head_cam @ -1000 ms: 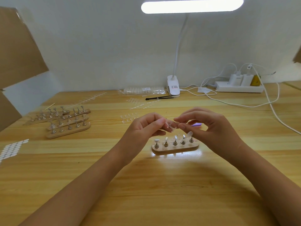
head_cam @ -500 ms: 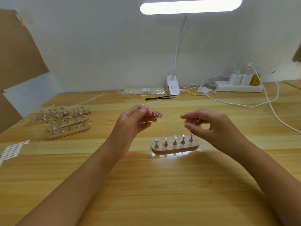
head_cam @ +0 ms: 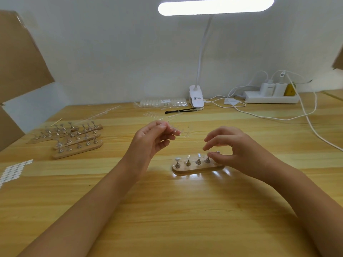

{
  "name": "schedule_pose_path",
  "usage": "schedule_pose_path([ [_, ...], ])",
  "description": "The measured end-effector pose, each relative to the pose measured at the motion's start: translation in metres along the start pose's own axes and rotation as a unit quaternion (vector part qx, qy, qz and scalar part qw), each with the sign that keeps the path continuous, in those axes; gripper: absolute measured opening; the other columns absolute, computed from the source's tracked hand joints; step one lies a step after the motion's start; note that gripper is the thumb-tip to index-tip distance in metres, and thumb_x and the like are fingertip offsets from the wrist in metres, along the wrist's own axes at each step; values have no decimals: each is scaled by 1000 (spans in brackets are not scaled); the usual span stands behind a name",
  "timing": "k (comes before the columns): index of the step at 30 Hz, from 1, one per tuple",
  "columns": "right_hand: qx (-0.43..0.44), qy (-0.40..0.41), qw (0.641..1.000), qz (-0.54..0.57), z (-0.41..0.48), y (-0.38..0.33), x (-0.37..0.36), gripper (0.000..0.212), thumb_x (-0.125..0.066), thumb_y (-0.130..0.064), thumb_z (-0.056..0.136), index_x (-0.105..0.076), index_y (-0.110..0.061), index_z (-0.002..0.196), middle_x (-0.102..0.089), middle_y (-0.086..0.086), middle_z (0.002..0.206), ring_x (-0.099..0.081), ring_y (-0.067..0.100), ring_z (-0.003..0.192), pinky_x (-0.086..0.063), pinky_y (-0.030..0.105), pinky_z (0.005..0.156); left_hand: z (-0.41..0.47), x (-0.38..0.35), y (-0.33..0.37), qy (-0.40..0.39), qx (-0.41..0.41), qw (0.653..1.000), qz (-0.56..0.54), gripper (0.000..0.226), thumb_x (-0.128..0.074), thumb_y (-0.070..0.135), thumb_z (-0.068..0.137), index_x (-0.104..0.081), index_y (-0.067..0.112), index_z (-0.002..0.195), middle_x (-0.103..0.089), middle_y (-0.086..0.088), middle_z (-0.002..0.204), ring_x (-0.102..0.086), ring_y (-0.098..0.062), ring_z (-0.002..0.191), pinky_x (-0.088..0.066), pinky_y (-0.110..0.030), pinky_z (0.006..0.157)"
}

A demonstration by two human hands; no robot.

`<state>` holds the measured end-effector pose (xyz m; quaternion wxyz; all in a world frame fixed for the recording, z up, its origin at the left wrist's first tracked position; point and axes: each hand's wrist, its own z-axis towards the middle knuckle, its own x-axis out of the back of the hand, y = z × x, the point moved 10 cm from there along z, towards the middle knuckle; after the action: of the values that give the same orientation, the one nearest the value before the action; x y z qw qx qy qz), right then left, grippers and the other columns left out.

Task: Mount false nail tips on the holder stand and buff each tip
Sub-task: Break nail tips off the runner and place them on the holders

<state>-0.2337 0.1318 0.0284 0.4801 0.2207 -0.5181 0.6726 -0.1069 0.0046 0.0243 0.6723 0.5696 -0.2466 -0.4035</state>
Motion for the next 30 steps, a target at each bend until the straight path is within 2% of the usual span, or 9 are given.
schedule_pose_path([
  [4,-4,-12,1000,-21,0,1,-4,13,-71,-28,85,-69,-37,94,-55,-21,111,-43,2,113,-28,4,91,0,-1,-1,-5,1,1000,10,28,-52,30,91,-70,30,70,-74,1,90,-65,-7,80,-52,-18,71],
  [10,-7,-17,999,-26,0,2,-5,16,-72,-26,85,-67,-39,93,-56,-20,111,-42,2,112,-27,3,91,0,1,0,-3,-6,1000,9,28,-52,29,92,-71,31,70,-73,2,89,-65,-6,80,-52,-18,71],
  [12,-8,-22,999,-26,1,2,-6,16,-72,-25,85,-67,-38,93,-56,-21,110,-42,2,112,-27,5,93,1,0,1,-5,-7,1000,12,29,-52,29,92,-71,31,70,-73,2,89,-65,-6,80,-52,-18,71],
  [15,-29,-43,999,-14,1,7,-9,15,-70,-28,86,-67,-39,96,-56,-24,110,-42,3,114,-32,20,98,0,0,0,-8,-8,1000,14,29,-52,30,92,-71,32,71,-73,4,88,-65,-5,80,-52,-18,71],
  [17,-42,-51,998,-1,1,10,-10,15,-70,-29,86,-67,-41,95,-57,-24,110,-43,5,115,-32,24,98,0,-1,0,-9,-7,1000,17,29,-51,30,92,-71,32,71,-73,4,88,-65,-6,80,-52,-18,71],
  [22,-56,-53,997,16,1,13,-11,16,-70,-27,86,-66,-41,92,-56,-22,109,-44,5,114,-34,25,100,-1,-4,-1,-9,-1,999,31,29,-51,31,91,-72,32,71,-73,6,86,-65,-5,80,-51,-18,73],
  [26,-78,-60,994,37,0,18,-14,14,-69,-28,88,-69,-37,100,-54,-18,117,-40,4,118,-31,24,97,-3,-4,-2,2,5,998,55,27,-53,33,90,-72,33,71,-73,4,88,-64,-6,83,-50,-19,75],
  [28,-88,-51,993,53,0,18,-14,19,-67,-29,90,-68,-37,106,-53,-17,120,-42,5,119,-35,25,98,-3,0,-4,24,9,997,69,28,-54,31,95,-73,31,73,-74,2,91,-63,-6,83,-48,-23,76],
  [30,-88,-4,992,89,1,15,-4,17,-62,-30,90,-68,-37,105,-56,-17,119,-49,5,117,-43,23,98,-3,5,-6,47,13,995,87,30,-52,26,100,-71,27,77,-73,3,90,-61,-6,81,-45,-27,79],
])
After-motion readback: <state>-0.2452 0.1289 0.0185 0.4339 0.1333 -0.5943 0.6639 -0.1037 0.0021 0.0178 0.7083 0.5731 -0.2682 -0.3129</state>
